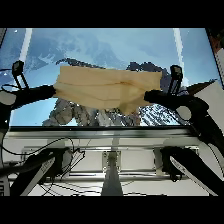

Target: Fold the clothes and pants, and hang the long-sleeved shirts on hangers.

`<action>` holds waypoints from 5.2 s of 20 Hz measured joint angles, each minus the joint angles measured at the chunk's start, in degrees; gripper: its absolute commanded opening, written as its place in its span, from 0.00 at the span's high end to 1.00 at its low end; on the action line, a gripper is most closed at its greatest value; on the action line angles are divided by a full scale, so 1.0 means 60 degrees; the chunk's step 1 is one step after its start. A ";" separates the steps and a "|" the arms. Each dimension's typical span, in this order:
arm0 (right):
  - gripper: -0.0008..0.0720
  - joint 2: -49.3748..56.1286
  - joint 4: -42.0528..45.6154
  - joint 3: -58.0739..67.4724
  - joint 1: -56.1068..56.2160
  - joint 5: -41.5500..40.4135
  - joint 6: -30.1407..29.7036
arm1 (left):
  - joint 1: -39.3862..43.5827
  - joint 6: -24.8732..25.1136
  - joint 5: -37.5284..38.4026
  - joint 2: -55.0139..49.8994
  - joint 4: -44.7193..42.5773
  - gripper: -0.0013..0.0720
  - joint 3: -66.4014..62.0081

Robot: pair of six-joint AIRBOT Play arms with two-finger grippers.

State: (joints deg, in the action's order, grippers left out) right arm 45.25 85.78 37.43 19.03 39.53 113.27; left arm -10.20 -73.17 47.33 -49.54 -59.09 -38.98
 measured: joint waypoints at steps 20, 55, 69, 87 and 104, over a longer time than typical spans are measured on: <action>0.19 0.6940 -0.0466 0.4528 -0.2925 -0.3177 0.0423 | 0.1271 -0.0004 -0.4597 -0.5920 0.2102 0.03 -0.2783; 0.97 0.9814 -0.5122 0.8848 0.4087 -0.1661 -0.3526 | 0.1464 0.0648 0.2612 -0.1333 0.0087 0.97 -0.5537; 0.98 0.9133 -0.1971 0.9497 -0.1053 0.2783 -0.3534 | 0.5512 0.1545 -0.1060 -0.5023 0.4171 0.87 -0.5533; 0.13 1.0918 -0.6896 0.8069 -0.3807 0.5067 -0.5909 | 0.5457 0.1512 -0.1067 -0.6685 0.2076 0.46 -0.5530; 0.98 0.8233 -0.4207 0.8907 -0.2881 0.4510 -0.4309 | 0.0178 0.0175 0.2838 -0.4003 -0.2091 0.42 -0.5533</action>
State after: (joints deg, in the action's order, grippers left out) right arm 94.65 60.53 90.87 1.74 66.59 87.42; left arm -9.13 -72.12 64.36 -73.56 -71.64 -72.18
